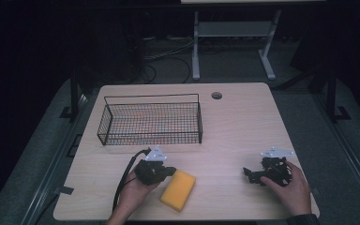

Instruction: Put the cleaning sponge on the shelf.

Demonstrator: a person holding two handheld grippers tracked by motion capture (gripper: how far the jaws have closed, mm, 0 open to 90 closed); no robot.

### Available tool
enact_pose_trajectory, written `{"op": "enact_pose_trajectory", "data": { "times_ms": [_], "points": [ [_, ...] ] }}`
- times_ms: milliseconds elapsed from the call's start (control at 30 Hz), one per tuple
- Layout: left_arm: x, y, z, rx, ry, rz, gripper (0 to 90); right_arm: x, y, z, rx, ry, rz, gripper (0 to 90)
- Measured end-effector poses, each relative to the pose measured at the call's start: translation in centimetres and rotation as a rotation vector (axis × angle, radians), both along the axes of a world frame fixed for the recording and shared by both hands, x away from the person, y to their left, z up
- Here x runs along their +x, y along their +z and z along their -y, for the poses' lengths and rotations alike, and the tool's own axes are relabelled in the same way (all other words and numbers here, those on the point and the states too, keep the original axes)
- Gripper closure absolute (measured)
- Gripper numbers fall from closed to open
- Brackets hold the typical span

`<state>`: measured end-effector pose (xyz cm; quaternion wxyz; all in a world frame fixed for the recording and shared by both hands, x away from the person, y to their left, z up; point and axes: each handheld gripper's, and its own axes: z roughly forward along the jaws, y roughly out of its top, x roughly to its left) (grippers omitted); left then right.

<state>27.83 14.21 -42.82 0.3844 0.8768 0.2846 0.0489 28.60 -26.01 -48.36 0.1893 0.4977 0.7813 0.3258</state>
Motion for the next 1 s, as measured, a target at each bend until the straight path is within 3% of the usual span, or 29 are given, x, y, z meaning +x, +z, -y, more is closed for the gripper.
{"op": "enact_pose_trajectory", "data": {
  "times_ms": [200, 467, 800, 1000],
  "points": [
    [-1.3, 0.3, 0.6, -0.004, -0.030, -0.015, 89.6, 0.0, 0.0, 0.0, 0.000, 0.000, 0.000, 0.0],
    [-3.1, -0.3, 1.4, -0.003, -0.056, -0.057, 89.6, 0.0, 0.0, 0.0, 0.000, 0.000, 0.000, 0.0],
    [-2.9, -0.9, 1.7, 0.018, -0.056, -0.071, 89.7, 0.0, 0.0, 0.0, 0.001, -0.001, -0.001, 0.0],
    [-1.9, -0.8, 1.0, 0.028, -0.044, -0.067, 89.7, 0.0, 0.0, 0.0, 0.000, 0.000, 0.000, 0.0]
  ]
}}
